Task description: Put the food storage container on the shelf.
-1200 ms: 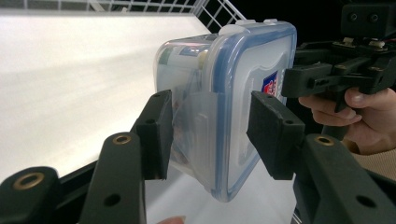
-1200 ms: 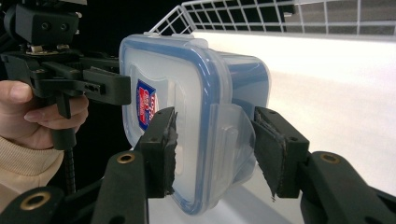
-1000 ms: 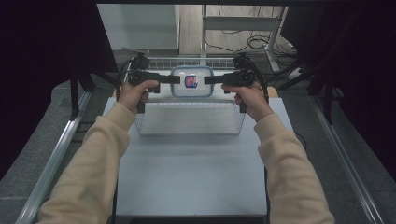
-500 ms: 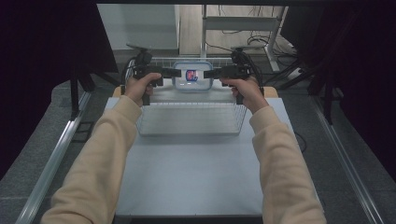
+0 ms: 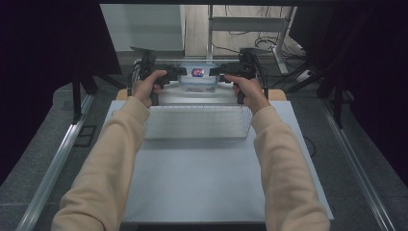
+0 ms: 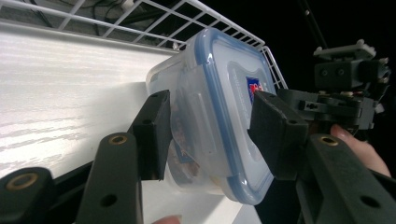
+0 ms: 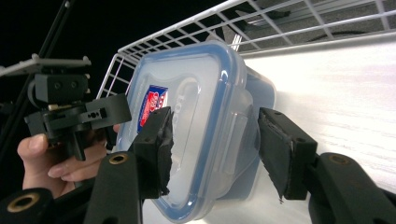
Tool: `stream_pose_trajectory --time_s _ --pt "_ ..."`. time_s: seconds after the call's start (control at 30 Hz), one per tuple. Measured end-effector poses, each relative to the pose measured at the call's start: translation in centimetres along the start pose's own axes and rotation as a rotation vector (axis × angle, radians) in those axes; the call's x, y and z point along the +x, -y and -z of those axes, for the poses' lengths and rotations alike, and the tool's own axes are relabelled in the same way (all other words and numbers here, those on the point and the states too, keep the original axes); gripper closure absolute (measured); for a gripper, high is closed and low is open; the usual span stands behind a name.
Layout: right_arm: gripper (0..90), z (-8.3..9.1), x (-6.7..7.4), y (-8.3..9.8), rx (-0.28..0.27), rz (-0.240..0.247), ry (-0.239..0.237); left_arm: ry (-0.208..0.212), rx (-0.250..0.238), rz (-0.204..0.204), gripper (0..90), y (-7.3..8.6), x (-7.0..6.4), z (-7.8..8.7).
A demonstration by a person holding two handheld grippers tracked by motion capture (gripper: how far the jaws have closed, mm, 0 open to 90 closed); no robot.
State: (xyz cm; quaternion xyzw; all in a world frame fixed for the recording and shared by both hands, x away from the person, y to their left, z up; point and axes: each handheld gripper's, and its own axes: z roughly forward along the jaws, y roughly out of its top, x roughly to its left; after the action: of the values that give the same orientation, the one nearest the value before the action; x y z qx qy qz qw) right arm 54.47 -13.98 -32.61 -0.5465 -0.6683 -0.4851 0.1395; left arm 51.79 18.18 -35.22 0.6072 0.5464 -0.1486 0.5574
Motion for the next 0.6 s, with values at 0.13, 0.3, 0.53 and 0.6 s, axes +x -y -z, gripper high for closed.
stream_pose_trajectory --time_s 0.13,0.3,0.53,0.6 --pt "44.8 -0.2 -0.2 0.0 0.002 -0.011 0.001 -0.007 0.003 0.002 46.4 0.0 0.1 -0.2" --pt "35.1 -0.2 0.0 0.0 -0.015 0.008 0.02 -0.015 -0.006 0.002 40.1 0.1 0.2 -0.2" --pt "10.4 1.3 1.7 0.9 -0.136 0.101 0.047 -0.145 -0.118 -0.139 24.3 1.2 -2.8 2.0" --pt "9.8 2.3 2.3 1.5 -0.151 0.16 0.054 -0.18 -0.147 -0.204 23.9 2.3 -4.0 3.1"
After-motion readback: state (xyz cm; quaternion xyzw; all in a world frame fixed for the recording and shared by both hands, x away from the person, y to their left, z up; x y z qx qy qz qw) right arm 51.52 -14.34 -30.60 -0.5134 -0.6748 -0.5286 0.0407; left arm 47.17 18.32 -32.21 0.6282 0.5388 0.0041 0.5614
